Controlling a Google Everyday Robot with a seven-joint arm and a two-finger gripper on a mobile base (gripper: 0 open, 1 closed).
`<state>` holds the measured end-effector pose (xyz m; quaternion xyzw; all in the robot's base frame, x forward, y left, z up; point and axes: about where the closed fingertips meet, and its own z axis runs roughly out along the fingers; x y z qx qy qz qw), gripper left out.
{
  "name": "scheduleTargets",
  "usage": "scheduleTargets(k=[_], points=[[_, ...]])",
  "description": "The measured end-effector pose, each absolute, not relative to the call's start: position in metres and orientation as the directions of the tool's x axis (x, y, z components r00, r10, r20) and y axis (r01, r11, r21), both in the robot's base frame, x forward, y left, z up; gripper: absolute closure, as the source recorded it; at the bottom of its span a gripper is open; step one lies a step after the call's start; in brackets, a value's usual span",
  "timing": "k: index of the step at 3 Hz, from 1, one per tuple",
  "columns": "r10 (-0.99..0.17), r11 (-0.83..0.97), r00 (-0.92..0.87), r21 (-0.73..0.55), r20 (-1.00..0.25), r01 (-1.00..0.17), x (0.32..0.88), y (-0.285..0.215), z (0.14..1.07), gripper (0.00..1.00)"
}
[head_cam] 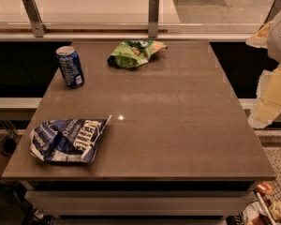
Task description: Pick blue chip bag
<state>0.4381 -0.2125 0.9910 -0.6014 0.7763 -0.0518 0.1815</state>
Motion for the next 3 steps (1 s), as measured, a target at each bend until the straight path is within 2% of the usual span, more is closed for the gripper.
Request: scheduleTargets(k=[2, 3], points=[[-0.946, 0.267, -0.194, -0.286, -0.258, -0.920, 0.439, -0.205, 0.986, 0.00], [-0.924, 0.259, -0.162, -0.256, -0.345, -0.931, 0.440, -0.187, 0.968, 0.00]])
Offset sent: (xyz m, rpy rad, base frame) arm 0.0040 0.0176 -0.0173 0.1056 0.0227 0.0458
